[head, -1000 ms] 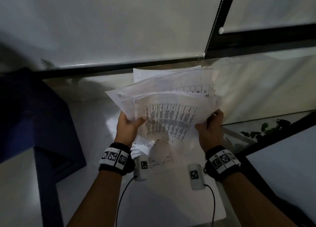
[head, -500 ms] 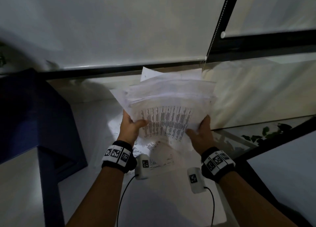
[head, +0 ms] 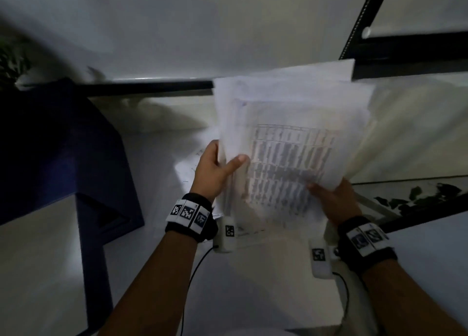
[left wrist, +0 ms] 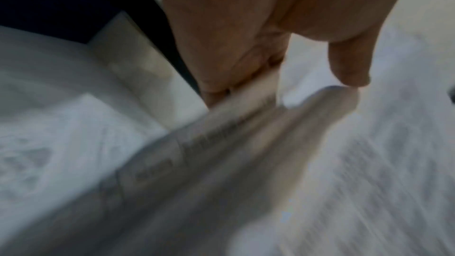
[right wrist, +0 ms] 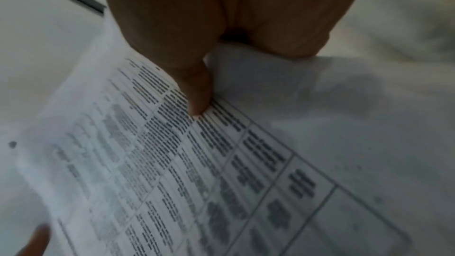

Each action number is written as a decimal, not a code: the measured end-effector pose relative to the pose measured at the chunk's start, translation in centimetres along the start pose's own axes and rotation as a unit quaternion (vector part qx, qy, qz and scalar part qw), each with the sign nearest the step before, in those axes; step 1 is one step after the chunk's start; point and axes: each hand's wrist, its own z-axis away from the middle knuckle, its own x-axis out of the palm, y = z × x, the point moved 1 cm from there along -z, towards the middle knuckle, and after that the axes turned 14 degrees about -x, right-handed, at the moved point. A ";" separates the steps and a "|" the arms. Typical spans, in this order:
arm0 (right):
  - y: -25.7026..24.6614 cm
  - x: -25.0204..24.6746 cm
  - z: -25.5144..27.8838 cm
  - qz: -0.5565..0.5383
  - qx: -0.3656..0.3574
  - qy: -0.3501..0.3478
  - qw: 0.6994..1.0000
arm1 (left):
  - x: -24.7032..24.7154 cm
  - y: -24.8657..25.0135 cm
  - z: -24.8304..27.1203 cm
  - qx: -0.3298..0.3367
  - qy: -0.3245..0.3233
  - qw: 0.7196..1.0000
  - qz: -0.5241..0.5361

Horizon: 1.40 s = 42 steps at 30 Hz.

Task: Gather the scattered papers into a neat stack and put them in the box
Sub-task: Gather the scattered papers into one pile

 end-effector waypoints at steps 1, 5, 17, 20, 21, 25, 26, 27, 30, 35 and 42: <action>0.6 -0.7 0.6 0.003 0.027 0.004 1.000 | -0.4 -0.7 -0.6 -0.017 0.020 1.000 -0.002; 7.0 -2.4 3.8 0.072 0.175 -0.026 0.982 | -4.8 -7.7 -3.9 -0.247 0.237 0.928 -0.150; 13.4 -2.2 5.1 0.197 0.270 -0.096 0.938 | -2.1 -13.8 -4.0 -0.335 0.353 0.809 -0.331; 13.3 -2.1 5.1 0.201 0.260 -0.095 0.940 | -0.3 -13.8 -4.4 -0.313 0.324 0.809 -0.379; 13.4 -2.2 5.1 0.202 0.261 -0.096 0.939 | 0.2 -13.3 -4.7 -0.323 0.323 0.813 -0.360; 13.6 -2.3 5.1 0.223 0.255 -0.110 0.934 | 1.9 -11.3 -7.3 -0.315 0.293 0.858 -0.282; 13.4 -2.3 5.0 0.224 0.249 -0.115 0.935 | 2.3 -10.9 -8.0 -0.309 0.269 0.873 -0.263; 13.4 -2.4 5.0 0.220 0.244 -0.120 0.937 | 2.7 -10.6 -8.6 -0.301 0.255 0.886 -0.244; 12.7 -2.3 4.9 0.196 0.233 -0.123 0.945 | 3.3 -9.6 -10.4 -0.292 0.263 0.911 -0.122; 12.2 -2.5 4.9 0.181 0.231 -0.120 0.948 | 4.5 -8.7 -12.0 -0.327 0.247 0.877 -0.251; 12.5 -2.5 5.1 0.180 0.243 -0.126 0.945 | 6.7 -10.3 -12.6 -0.216 0.277 0.850 -0.392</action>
